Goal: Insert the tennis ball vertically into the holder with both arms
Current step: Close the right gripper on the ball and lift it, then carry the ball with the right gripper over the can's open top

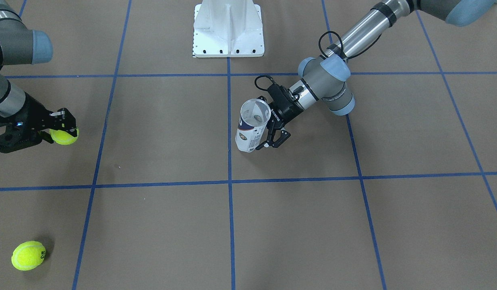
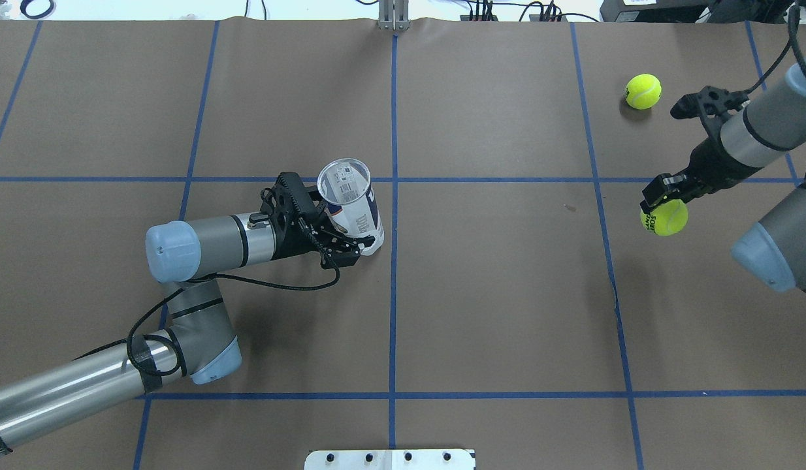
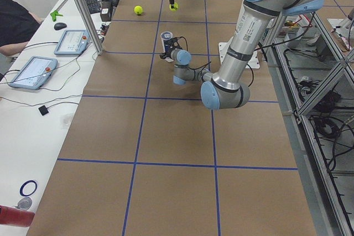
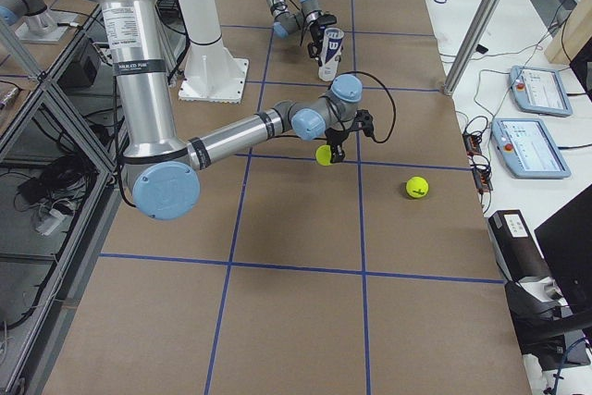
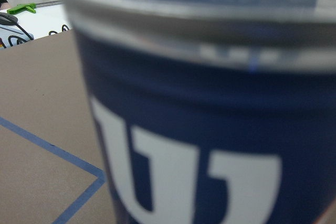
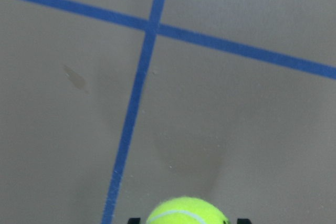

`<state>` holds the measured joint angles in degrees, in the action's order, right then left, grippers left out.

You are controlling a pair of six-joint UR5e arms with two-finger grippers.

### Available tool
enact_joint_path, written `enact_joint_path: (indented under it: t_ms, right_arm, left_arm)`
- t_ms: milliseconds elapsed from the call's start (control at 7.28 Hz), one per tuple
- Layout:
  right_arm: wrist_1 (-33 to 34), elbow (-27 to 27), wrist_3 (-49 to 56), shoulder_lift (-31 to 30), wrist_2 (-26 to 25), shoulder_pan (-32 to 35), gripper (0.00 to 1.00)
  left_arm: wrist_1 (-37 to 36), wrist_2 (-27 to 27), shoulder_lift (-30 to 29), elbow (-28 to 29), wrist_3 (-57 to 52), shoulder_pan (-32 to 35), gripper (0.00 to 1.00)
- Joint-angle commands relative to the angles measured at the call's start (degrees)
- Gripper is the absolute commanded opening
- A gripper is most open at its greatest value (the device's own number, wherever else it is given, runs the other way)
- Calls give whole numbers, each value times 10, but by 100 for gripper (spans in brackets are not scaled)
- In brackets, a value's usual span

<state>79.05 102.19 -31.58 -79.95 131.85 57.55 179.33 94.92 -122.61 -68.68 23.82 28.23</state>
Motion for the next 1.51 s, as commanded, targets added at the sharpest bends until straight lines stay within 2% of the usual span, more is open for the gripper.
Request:
enact_joint_path:
  t_ms: [0, 275, 549, 824, 1373]
  right_arm:
    - [3, 3, -9, 51, 25, 19, 0]
    - [1, 2, -20, 102, 43, 38, 0]
    - [-1, 1, -94, 167, 46, 38, 0]
    - [-7, 3, -157, 208, 53, 37, 0]
    - [-2, 0, -288, 312, 49, 9, 0]
  left_arm:
    - [1, 0, -2, 2, 0, -2, 98]
    - [1, 0, -2, 2, 0, 0, 93]
    - [1, 0, -2, 2, 0, 0, 84]
    - [1, 0, -2, 2, 0, 0, 78]
    - [1, 0, -2, 1, 0, -2, 76]
